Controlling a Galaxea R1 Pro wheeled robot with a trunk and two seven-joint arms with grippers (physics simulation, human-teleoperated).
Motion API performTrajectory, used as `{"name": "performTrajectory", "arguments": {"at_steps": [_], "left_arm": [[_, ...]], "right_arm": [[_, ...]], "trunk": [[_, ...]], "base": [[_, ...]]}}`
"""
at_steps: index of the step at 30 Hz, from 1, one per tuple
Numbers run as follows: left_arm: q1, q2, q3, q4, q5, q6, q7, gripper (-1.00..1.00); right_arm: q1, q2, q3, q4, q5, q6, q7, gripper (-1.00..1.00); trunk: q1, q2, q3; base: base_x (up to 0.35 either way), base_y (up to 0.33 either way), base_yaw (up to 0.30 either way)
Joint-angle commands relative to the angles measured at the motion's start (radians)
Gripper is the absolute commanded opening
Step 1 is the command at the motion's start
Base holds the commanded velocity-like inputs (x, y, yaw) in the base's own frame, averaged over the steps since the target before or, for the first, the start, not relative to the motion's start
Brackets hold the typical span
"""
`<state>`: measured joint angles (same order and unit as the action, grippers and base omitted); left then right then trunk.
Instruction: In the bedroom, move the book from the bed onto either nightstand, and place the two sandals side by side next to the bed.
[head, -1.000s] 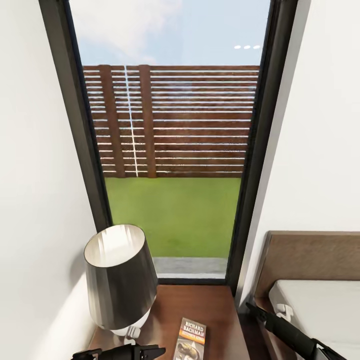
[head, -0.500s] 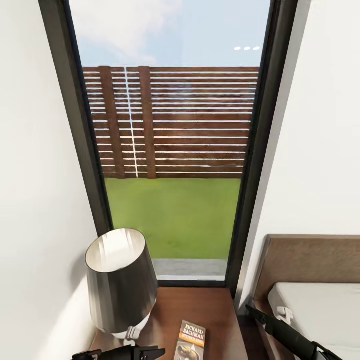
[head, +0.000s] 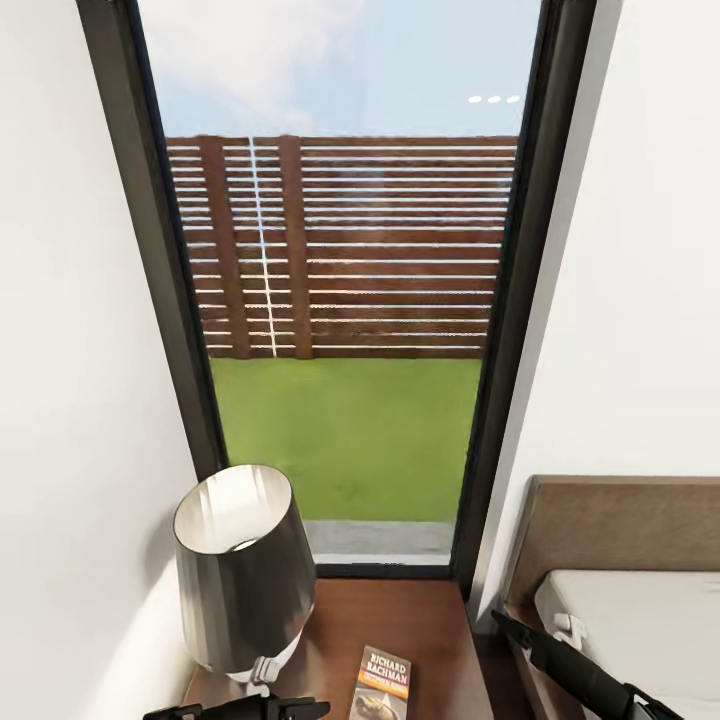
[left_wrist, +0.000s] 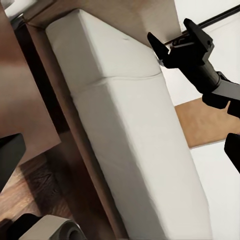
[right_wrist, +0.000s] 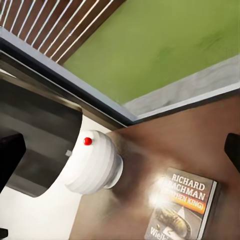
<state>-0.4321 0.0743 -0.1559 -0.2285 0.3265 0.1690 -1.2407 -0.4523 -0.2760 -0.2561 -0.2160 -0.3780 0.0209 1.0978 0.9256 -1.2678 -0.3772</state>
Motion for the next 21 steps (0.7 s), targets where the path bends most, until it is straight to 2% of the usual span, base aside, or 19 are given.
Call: {"name": "performTrajectory", "arguments": {"at_steps": [1,6,8,10,12,14,16,21], "left_arm": [[-0.001,0.001,-0.008,0.000,0.010,0.010,-0.002,1.00],[-0.001,0.001,-0.008,0.027,0.010,0.009,0.012,1.00],[0.000,0.001,-0.010,0.070,0.009,-0.008,0.041,1.00],[0.001,0.000,-0.015,0.144,-0.012,-0.067,0.084,1.00],[0.002,0.000,-0.017,0.176,-0.038,-0.115,0.121,1.00],[0.008,-0.001,-0.019,0.195,-0.077,-0.154,0.173,1.00],[0.049,-0.001,-0.020,0.205,-0.119,-0.176,0.241,1.00],[0.095,-0.001,-0.020,0.208,-0.148,-0.185,0.286,1.00]], "right_arm": [[-0.001,-0.001,0.003,0.005,-0.007,0.001,0.003,1.00],[-0.001,-0.001,0.003,0.071,-0.007,-0.004,0.003,1.00],[-0.001,-0.001,0.003,0.142,-0.006,-0.008,0.004,1.00],[-0.001,-0.001,0.003,0.209,0.000,-0.013,0.003,1.00],[-0.001,-0.002,0.003,0.252,0.020,-0.018,0.002,1.00],[0.003,-0.005,0.003,0.278,0.070,-0.024,-0.001,1.00],[0.066,-0.006,0.004,0.291,0.161,-0.029,-0.006,1.00],[0.120,-0.006,0.003,0.295,0.205,-0.039,-0.010,1.00]], "trunk": [[-0.004,0.007,0.002],[-0.023,0.042,0.018],[-0.031,0.056,0.024],[-0.038,0.070,0.030],[-0.046,0.084,0.037],[-0.054,0.098,0.043],[-0.061,0.112,0.049],[-0.081,0.147,0.065]], "base": [[0.000,0.000,0.000],[0.000,0.000,0.000],[0.000,0.000,0.000],[0.000,0.000,0.000],[0.000,0.000,0.000],[0.000,0.000,0.000],[0.000,0.000,0.000],[0.000,0.000,0.000]]}}
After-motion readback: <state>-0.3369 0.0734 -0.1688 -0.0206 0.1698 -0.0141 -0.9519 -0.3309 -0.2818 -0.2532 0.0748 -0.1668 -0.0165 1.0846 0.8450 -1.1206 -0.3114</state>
